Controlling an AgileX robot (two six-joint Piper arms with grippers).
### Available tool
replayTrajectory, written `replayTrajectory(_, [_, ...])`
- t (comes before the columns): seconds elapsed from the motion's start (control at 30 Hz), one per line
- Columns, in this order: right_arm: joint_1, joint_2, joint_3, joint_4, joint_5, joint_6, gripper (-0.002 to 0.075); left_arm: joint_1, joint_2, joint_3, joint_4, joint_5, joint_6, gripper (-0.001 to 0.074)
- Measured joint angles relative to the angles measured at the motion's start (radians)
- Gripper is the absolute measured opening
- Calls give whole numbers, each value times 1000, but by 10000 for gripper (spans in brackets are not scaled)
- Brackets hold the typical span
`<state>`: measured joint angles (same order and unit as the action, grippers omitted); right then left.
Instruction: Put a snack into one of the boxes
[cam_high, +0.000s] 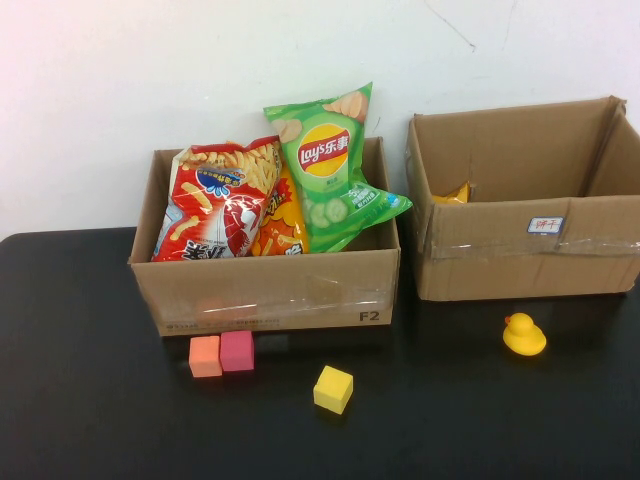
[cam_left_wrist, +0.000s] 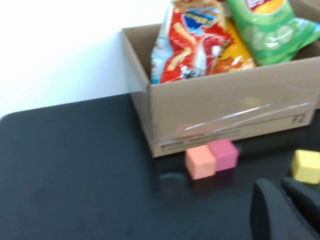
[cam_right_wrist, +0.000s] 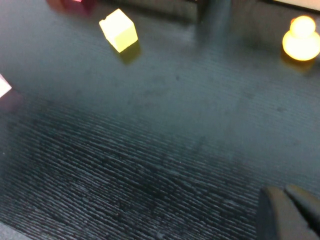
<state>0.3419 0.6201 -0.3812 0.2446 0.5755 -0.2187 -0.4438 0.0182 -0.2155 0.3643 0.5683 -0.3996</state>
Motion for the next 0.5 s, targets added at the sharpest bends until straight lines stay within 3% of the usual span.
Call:
replayTrajectory(0.17, [0, 0, 0, 0, 0, 0, 2, 186, -29, 85, -201, -96, 222, -1])
replayTrajectory(0.3, [0, 0, 0, 4, 0, 0, 2, 323, -29, 176, -314, -202, 294, -1])
replayTrajectory(0.5, [0, -1, 0, 4, 0, 0, 2, 419, -29, 238, -364, -238, 318, -1])
